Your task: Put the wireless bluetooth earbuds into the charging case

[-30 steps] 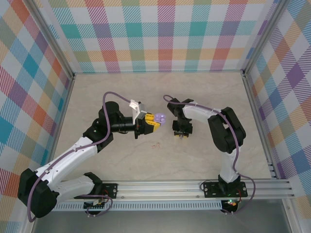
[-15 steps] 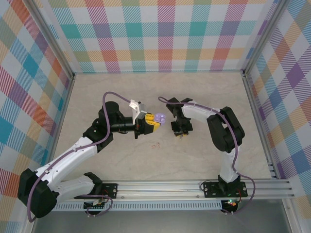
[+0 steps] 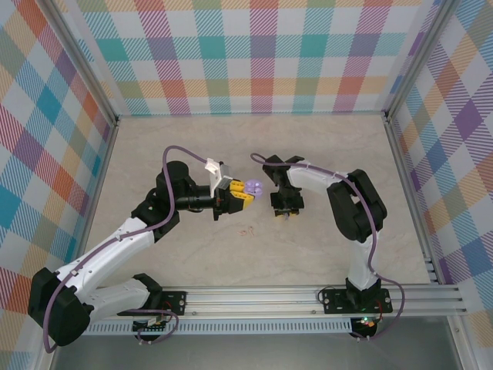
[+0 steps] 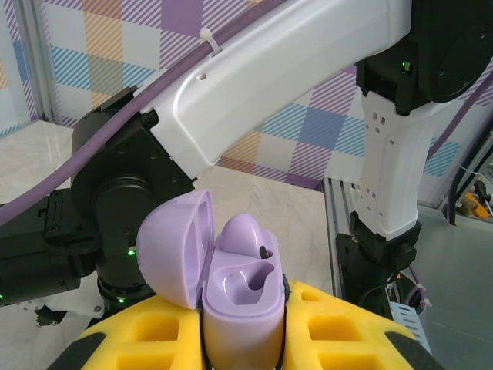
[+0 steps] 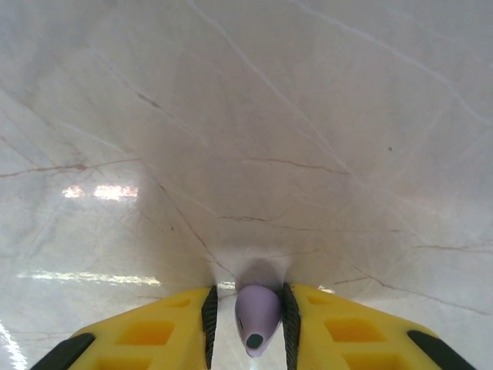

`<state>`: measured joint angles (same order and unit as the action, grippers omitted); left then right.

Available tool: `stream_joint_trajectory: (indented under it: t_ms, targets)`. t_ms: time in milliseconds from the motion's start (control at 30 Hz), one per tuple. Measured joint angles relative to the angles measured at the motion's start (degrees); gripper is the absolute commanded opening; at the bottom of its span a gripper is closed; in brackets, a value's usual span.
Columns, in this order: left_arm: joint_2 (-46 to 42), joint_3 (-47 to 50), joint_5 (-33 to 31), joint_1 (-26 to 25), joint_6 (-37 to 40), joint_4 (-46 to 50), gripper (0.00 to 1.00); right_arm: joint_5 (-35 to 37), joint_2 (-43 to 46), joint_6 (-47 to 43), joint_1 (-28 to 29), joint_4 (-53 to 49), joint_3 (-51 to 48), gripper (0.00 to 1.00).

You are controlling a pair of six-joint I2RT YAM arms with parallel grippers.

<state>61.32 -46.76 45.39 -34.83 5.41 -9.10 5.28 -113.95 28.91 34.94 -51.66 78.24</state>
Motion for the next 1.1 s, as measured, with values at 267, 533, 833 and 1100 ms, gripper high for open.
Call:
stream_joint_trajectory:
  t_ms: [267, 533, 833, 1100]
  targets:
    - [0.0, 0.0, 0.0, 0.0, 0.0, 0.0, 0.1, -0.17, 0.0, 6.84, 0.04, -0.07, -0.02, 0.32]
    - [0.0, 0.0, 0.0, 0.0, 0.0, 0.0, 0.1, 0.61, 0.02, 9.84, 0.13, -0.11, -0.13, 0.43]
    - [0.0, 0.0, 0.0, 0.0, 0.0, 0.0, 0.11, 0.35, 0.66, 11.43, -0.5, 3.15, -0.57, 0.38]
    - [0.0, 0.0, 0.0, 0.0, 0.0, 0.02, 0.11, 0.0, 0.66, 13.18, -0.72, 4.31, -0.68, 0.37]
